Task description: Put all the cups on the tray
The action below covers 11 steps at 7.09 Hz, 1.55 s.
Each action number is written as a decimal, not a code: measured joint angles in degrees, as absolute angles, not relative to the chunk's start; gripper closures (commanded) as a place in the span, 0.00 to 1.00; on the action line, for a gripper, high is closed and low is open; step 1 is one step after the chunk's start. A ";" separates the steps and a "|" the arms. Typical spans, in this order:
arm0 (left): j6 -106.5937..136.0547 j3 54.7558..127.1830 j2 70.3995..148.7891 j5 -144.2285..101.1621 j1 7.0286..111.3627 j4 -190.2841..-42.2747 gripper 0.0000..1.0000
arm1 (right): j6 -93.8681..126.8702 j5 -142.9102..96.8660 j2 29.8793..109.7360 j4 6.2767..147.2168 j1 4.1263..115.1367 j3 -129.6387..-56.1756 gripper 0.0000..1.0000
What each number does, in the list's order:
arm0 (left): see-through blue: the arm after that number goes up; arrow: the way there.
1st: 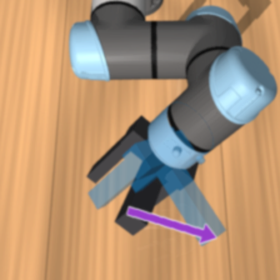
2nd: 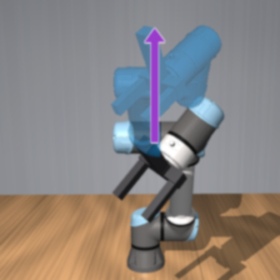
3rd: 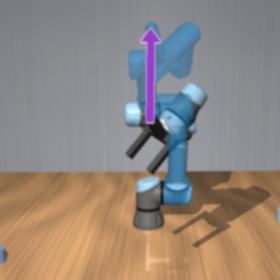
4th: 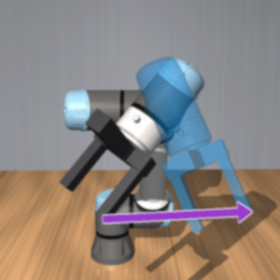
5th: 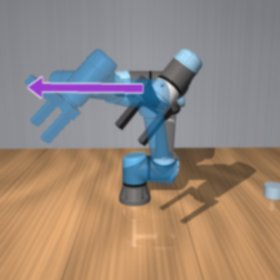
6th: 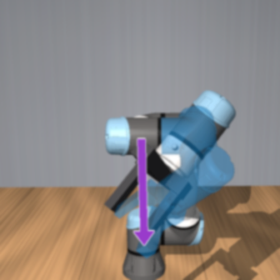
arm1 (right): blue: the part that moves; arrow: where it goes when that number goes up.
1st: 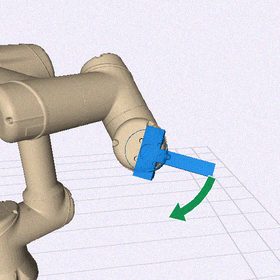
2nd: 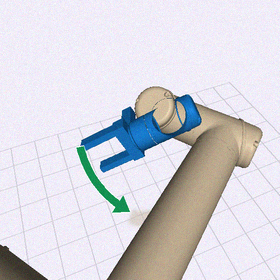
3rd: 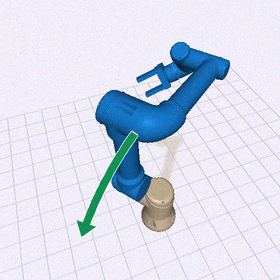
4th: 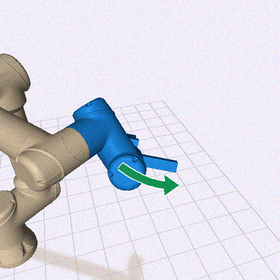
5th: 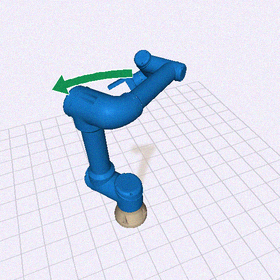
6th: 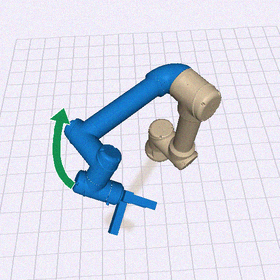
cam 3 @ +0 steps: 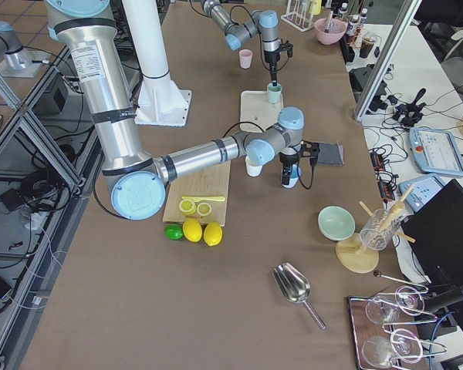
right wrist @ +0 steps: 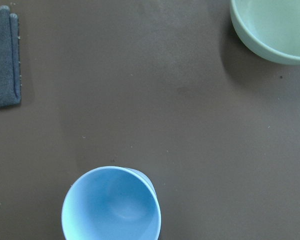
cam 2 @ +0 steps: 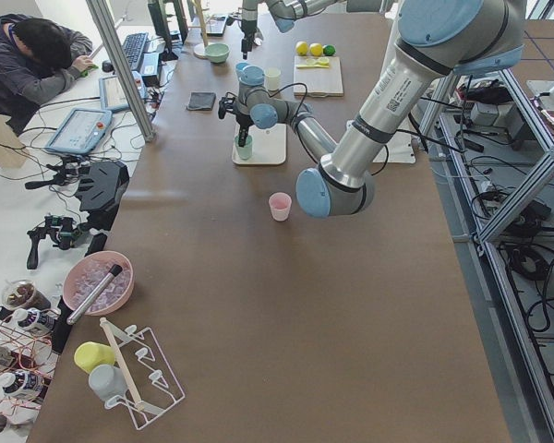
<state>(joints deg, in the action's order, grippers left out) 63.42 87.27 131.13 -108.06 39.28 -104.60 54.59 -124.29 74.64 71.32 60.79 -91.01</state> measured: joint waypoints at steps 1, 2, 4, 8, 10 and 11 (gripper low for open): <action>62.99 88.19 131.13 -108.57 40.24 -104.45 0.02 | 53.71 -124.25 73.74 71.87 60.89 -89.73 0.09; 61.92 88.80 131.06 -109.88 41.70 -104.33 0.02 | 52.38 -124.21 72.89 72.06 61.00 -88.28 0.12; 58.85 89.59 130.49 -112.46 44.71 -104.19 0.02 | 51.72 -124.07 72.16 71.97 60.89 -86.86 0.80; 56.03 93.17 126.56 -114.14 47.32 -104.15 0.02 | 56.41 -121.23 72.10 71.38 57.98 -86.74 1.00; 55.76 93.47 126.14 -115.53 48.47 -104.08 0.02 | 57.03 -121.03 71.99 71.58 57.76 -88.49 1.00; 54.79 93.82 125.59 -117.50 49.83 -103.53 0.01 | 57.93 -121.30 71.63 71.89 58.16 -89.89 1.00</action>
<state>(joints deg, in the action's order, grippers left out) 54.79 93.82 125.59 -117.50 49.83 -103.53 57.93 -121.30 71.63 71.89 58.16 -89.89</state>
